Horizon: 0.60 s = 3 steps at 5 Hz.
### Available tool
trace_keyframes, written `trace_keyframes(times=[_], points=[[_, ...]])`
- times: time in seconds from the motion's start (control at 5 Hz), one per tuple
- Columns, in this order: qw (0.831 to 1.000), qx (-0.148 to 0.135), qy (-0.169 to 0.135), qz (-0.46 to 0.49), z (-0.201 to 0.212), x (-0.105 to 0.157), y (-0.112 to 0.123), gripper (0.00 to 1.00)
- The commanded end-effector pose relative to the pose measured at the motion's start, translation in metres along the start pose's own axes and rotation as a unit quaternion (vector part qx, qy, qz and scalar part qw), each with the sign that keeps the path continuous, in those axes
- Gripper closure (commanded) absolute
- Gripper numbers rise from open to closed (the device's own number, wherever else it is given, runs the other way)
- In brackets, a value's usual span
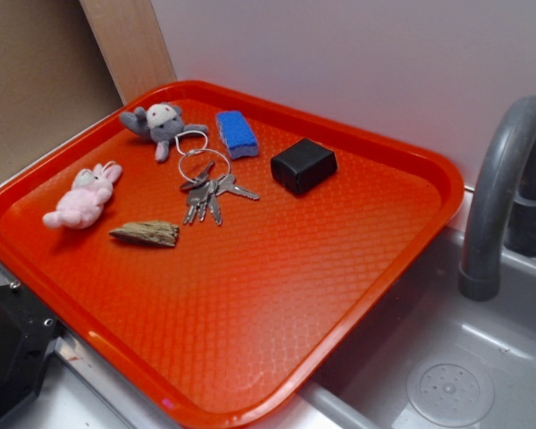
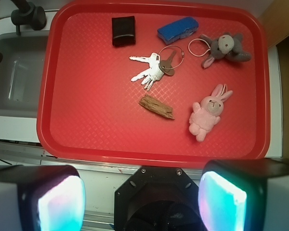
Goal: Grab the blue sponge.
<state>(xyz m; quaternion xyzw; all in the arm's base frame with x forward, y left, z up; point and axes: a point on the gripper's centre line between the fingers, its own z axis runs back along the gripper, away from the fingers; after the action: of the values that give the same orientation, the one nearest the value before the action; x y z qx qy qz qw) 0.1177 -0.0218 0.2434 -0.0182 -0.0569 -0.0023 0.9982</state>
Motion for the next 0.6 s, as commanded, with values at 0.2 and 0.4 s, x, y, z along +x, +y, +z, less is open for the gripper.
trace_keyframes(times=[0.2,0.4], points=[[0.998,-0.013,-0.012,0.055,0.001,0.036,-0.009,0.0],[0.992,-0.014,-0.019,0.12,-0.005,0.075,-0.008,0.0]])
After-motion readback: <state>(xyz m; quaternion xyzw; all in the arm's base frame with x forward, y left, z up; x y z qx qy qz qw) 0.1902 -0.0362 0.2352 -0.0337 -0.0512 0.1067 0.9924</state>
